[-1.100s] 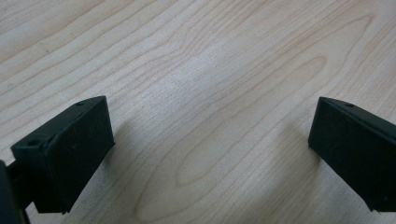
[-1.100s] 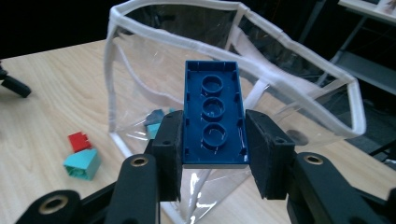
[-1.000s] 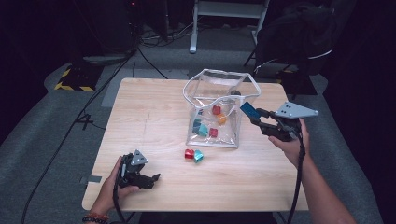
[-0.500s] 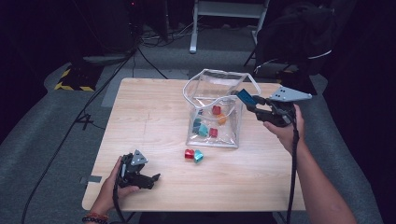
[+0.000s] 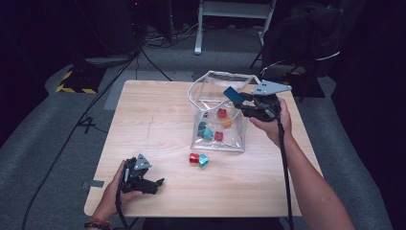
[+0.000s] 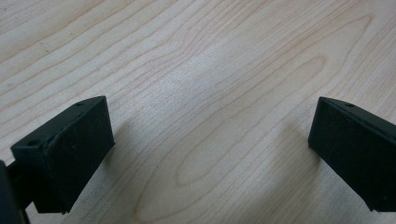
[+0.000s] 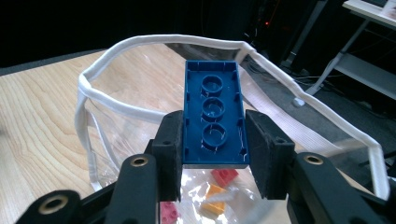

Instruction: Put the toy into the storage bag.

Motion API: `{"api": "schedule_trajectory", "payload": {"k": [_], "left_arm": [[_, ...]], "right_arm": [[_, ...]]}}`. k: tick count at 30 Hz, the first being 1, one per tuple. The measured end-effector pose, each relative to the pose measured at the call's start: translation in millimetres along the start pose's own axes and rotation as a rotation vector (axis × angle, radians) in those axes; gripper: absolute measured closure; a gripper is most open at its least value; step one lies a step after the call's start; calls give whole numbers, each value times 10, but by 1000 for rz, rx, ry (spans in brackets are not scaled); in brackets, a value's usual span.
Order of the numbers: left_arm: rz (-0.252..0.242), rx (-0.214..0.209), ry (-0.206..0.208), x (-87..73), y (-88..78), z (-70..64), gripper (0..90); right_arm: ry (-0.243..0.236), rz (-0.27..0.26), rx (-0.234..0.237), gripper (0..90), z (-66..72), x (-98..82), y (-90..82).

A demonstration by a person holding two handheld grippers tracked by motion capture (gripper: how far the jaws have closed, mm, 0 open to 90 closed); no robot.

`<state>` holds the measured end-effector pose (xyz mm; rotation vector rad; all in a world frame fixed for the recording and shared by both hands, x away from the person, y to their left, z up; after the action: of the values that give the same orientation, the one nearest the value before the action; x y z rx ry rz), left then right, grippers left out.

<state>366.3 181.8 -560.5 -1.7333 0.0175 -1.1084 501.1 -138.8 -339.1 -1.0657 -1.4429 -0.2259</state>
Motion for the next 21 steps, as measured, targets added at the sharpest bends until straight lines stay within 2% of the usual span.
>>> {"api": "schedule_trajectory", "payload": {"k": [7,21], "left_arm": [[0,0,1,0,0,1,3],[2,-6,4,5,5,-6,3]], "right_arm": [[2,18,11,593,83,78,189],[39,55,-16,593,43,129,469]]}}
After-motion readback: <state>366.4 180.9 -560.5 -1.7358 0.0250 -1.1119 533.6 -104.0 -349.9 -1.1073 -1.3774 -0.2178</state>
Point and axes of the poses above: each handheld gripper's, and its own axes: y roughly forward along the jaws, x roughly out of its top, z roughly to its left, the point moved 7 cm from there along y, roughly forward along the jaws, and after that the axes turned 2 degrees about -x, right-handed, at the moved point
